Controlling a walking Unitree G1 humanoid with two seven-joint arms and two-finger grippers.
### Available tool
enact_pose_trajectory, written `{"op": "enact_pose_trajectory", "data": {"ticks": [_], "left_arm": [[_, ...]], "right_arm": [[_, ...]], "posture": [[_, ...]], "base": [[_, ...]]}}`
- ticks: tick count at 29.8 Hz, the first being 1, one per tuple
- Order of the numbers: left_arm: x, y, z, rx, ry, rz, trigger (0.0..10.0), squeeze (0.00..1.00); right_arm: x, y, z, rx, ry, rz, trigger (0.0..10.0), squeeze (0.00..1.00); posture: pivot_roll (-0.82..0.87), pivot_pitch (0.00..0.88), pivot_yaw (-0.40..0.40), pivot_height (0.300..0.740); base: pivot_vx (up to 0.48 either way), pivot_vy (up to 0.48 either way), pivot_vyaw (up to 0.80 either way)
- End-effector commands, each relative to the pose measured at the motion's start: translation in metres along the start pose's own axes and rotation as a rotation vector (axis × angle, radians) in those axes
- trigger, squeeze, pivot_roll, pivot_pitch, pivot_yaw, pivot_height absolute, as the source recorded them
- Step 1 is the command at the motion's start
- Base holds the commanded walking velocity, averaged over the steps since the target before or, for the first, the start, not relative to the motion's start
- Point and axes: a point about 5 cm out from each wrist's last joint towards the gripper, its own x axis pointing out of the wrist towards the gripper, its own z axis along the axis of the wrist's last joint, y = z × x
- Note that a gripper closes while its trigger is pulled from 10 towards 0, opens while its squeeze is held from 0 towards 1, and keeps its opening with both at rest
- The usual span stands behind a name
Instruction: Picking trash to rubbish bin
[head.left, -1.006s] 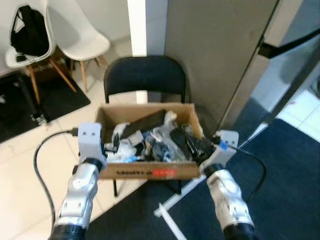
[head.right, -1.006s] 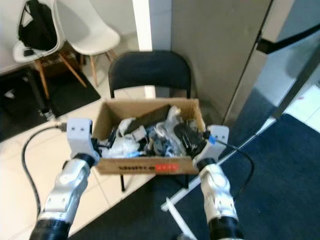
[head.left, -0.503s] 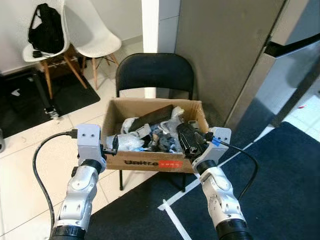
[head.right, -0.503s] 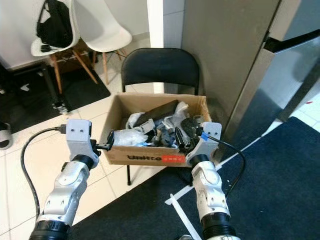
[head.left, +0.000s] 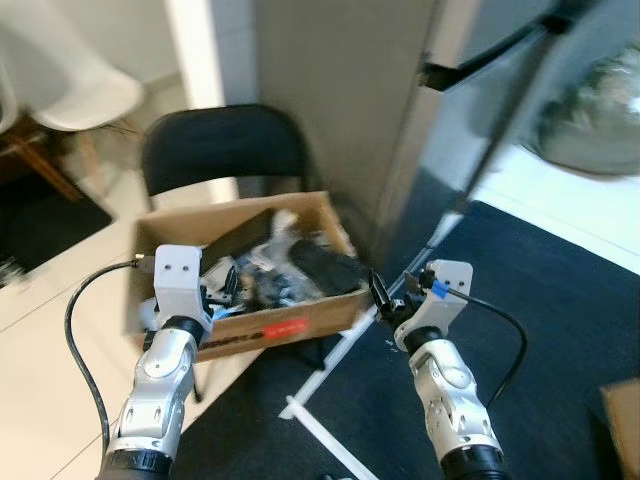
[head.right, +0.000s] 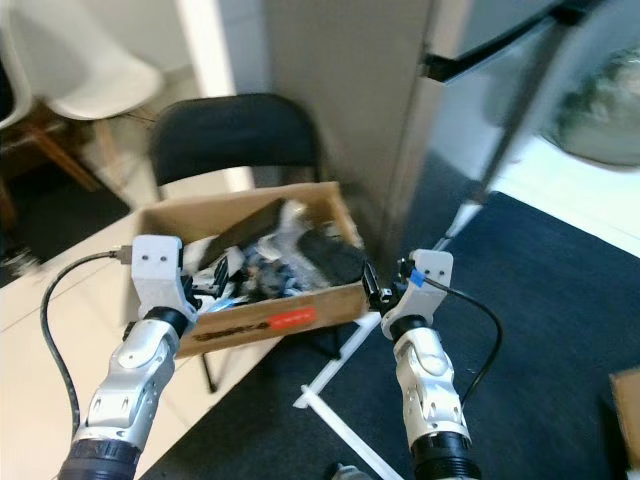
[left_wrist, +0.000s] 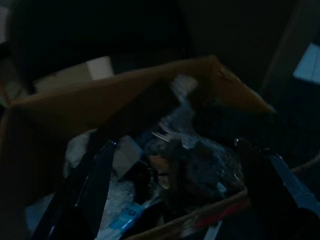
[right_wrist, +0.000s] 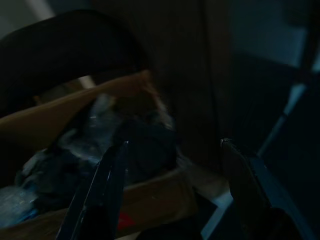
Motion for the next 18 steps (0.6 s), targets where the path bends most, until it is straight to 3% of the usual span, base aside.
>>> {"op": "enact_pose_trajectory", "data": {"ticks": [1, 18], "left_arm": [[-0.003, 0.002, -0.004, 0.017, 0.020, 0.004, 10.0, 0.00], [-0.013, 0.010, -0.024, 0.035, 0.102, -0.010, 10.0, 0.00]], "right_arm": [[-0.004, -0.001, -0.006, -0.001, 0.022, -0.010, 10.0, 0.00], [-0.020, -0.028, -0.022, -0.057, 0.094, -0.120, 10.0, 0.00]], "posture": [[0.06, 0.141, 0.035, 0.740], [0.05, 0.143, 0.033, 0.740]], "base": [[0.000, 0.000, -0.80], [0.000, 0.000, -0.80]]}}
